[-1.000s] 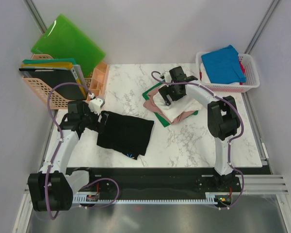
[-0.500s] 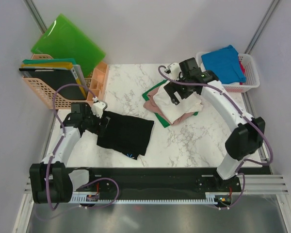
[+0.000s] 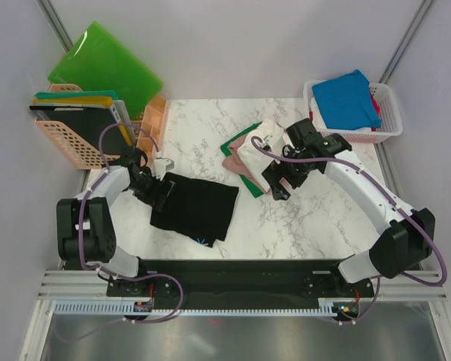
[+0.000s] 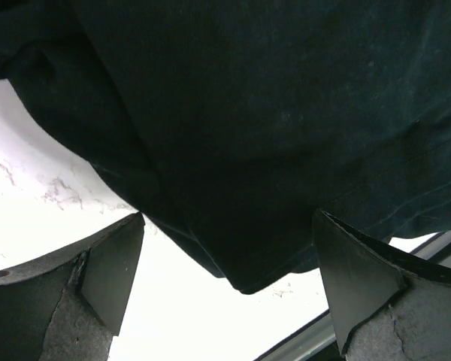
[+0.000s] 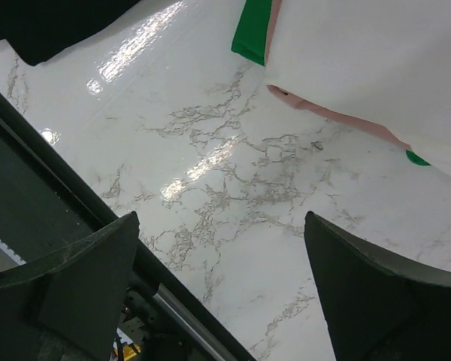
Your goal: Fold and stack the t-shirts
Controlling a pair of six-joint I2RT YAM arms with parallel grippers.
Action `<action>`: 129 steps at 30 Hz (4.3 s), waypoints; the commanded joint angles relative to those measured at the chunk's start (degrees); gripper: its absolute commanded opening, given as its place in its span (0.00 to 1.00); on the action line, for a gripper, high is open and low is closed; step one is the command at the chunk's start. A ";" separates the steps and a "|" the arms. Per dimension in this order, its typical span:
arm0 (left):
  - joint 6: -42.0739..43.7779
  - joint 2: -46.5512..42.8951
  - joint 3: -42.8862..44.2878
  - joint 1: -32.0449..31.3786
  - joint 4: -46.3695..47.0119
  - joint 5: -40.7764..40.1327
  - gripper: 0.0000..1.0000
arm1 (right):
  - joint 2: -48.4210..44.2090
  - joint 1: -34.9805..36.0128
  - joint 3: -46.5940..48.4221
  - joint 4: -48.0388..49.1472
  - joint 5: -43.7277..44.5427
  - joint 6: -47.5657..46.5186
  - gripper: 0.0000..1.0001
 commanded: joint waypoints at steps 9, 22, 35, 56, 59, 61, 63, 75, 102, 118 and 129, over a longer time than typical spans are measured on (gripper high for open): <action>0.49 5.24 4.99 -0.04 -6.45 2.61 1.00 | 2.22 8.93 -3.31 2.00 -10.42 -2.29 0.98; 1.99 9.21 5.52 1.27 -9.27 3.32 1.00 | 19.80 14.03 3.54 10.00 -21.46 2.45 0.98; 4.53 7.11 1.04 6.72 -8.04 5.17 1.00 | 33.26 12.36 3.89 10.17 -41.37 -2.65 0.98; 3.92 12.82 3.76 6.99 -6.98 10.26 1.00 | 32.90 6.82 -1.03 31.89 -32.92 14.41 0.98; 3.40 13.52 4.20 6.99 -6.98 10.44 1.00 | 35.71 6.74 1.17 32.15 -34.24 15.28 0.98; 3.39 13.78 4.29 6.90 -6.98 10.18 1.00 | 37.12 6.74 2.66 32.06 -34.42 15.55 0.98; 3.31 13.78 4.37 6.90 -6.72 9.74 1.00 | 37.39 6.74 3.45 32.32 -33.63 15.64 0.98; 3.30 15.89 4.73 6.55 -7.07 10.18 0.88 | 42.14 10.25 6.45 33.38 -38.38 18.45 0.98; 4.54 18.18 3.93 6.72 -7.60 11.58 0.02 | 38.18 7.36 4.43 21.52 -34.33 10.63 0.98; 5.15 17.92 2.88 6.64 -7.42 11.06 0.02 | 39.32 7.35 7.76 27.84 -24.32 16.78 0.98; 4.71 16.16 2.79 6.64 -7.34 10.70 0.02 | 35.46 4.81 3.46 24.77 -21.59 13.44 0.98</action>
